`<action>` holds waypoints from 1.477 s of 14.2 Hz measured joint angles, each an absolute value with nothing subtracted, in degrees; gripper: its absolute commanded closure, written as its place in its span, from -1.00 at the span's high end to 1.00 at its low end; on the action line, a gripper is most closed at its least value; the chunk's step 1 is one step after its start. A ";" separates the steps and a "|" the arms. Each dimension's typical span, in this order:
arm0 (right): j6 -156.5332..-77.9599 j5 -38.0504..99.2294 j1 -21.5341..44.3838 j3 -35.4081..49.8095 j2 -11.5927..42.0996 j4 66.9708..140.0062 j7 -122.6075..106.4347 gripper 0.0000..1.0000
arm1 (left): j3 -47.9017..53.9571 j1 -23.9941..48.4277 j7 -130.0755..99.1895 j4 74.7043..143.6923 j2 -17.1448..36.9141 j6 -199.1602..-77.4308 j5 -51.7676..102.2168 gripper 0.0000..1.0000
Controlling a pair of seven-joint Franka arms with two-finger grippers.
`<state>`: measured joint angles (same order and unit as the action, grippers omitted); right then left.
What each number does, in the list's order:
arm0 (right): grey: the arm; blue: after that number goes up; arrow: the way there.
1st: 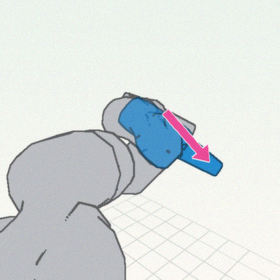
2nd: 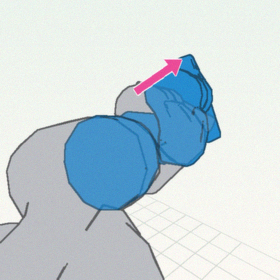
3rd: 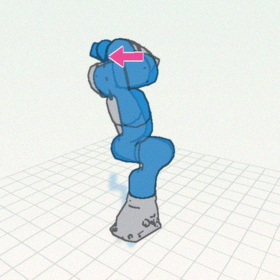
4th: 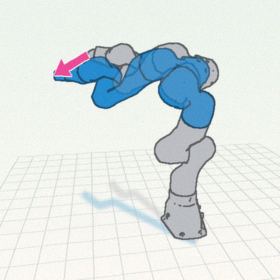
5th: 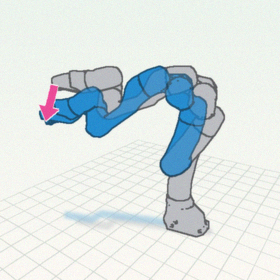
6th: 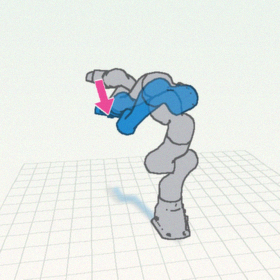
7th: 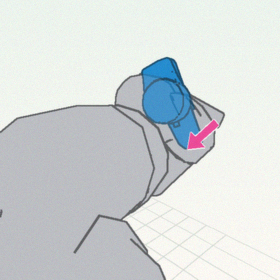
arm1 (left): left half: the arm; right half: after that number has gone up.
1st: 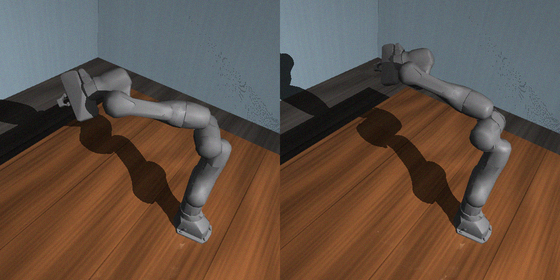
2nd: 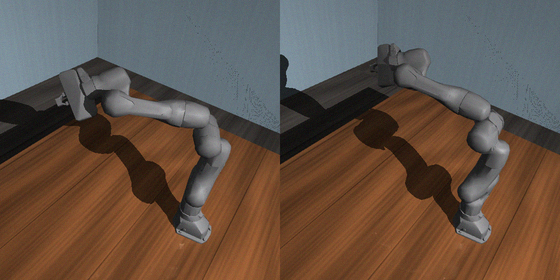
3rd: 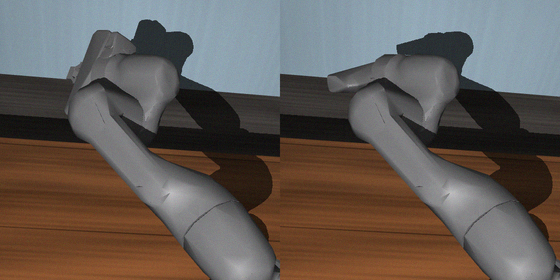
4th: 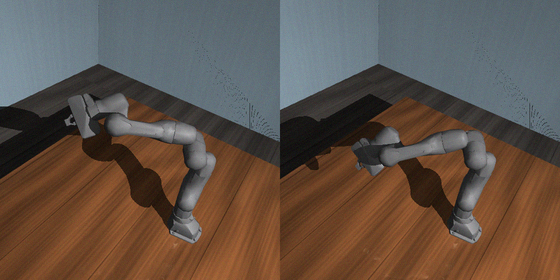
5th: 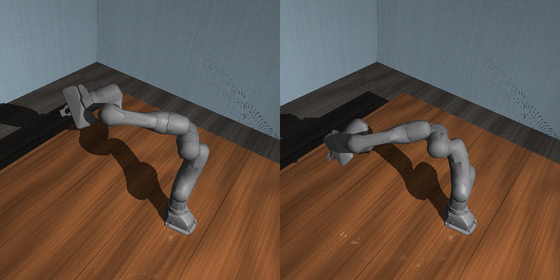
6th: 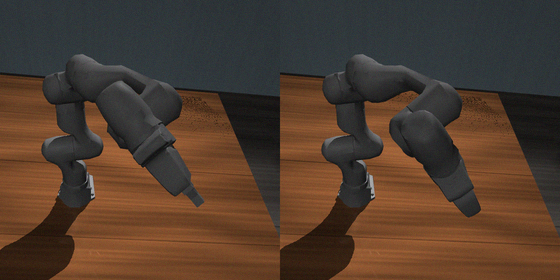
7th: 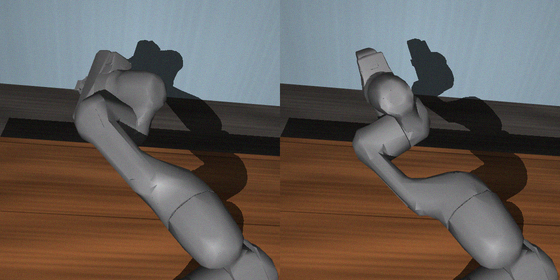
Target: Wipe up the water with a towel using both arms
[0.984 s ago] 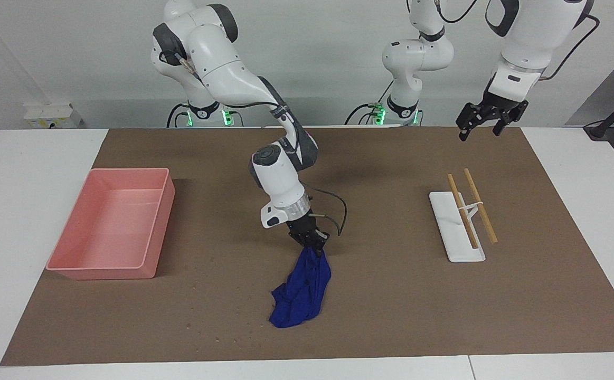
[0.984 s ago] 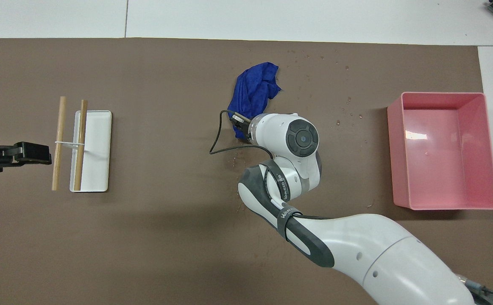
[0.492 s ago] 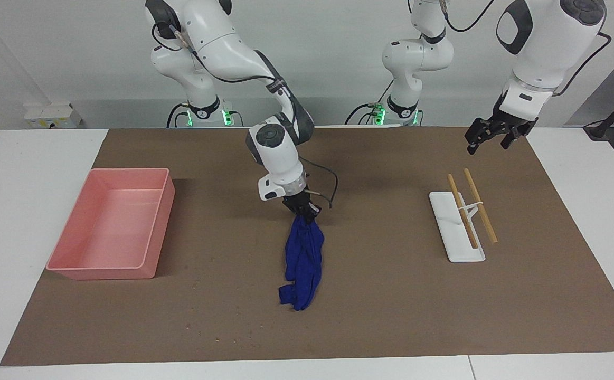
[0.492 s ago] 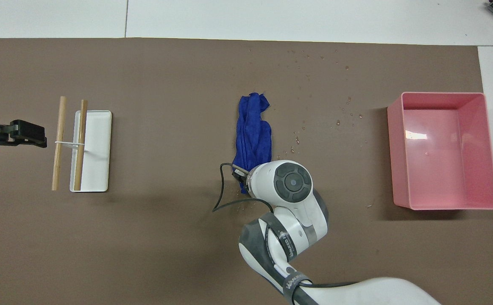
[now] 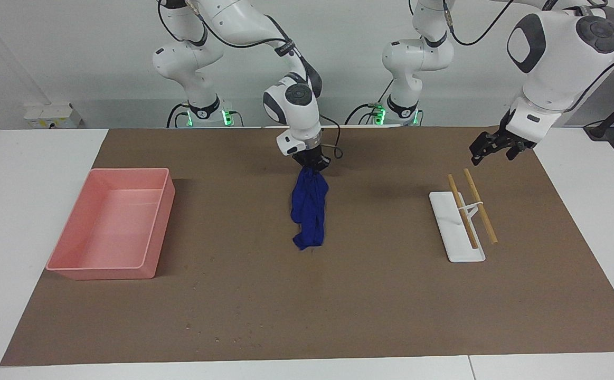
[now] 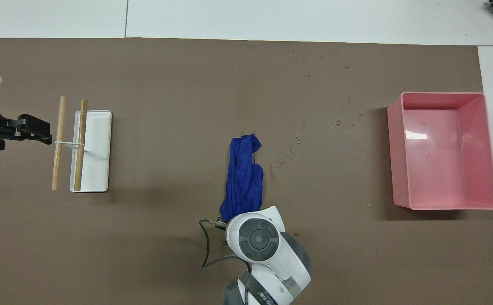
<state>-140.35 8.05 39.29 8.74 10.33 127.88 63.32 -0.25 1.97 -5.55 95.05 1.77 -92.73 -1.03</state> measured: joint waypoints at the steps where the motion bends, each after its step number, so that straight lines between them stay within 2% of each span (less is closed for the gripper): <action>1: -139.38 5.90 40.17 8.75 10.00 128.03 63.29 -1.00 | -0.22 1.99 -5.55 95.19 1.68 -92.73 -1.03 1.00; 5: -137.89 3.07 38.13 8.73 9.62 128.24 57.75 -1.00 | -0.34 1.94 -5.55 95.70 1.35 -92.73 -1.03 1.00; 13: -140.13 2.37 8.85 8.06 10.17 126.47 28.55 -1.00 | -0.21 2.10 -5.55 95.78 0.58 -93.63 -1.03 1.00; 16: -139.76 2.12 2.41 7.89 10.63 122.62 27.66 -1.00 | -0.22 2.09 -5.55 95.84 0.58 -93.66 -1.03 1.00; 18: -135.80 2.10 -0.31 7.84 10.60 118.42 27.66 -1.00 | -0.31 2.04 -5.55 95.85 0.58 -93.69 -1.03 1.00; 21: -123.73 0.32 -2.23 7.76 9.04 110.21 27.66 -1.00 | -0.22 2.11 -5.54 95.85 0.58 -93.77 -1.03 1.00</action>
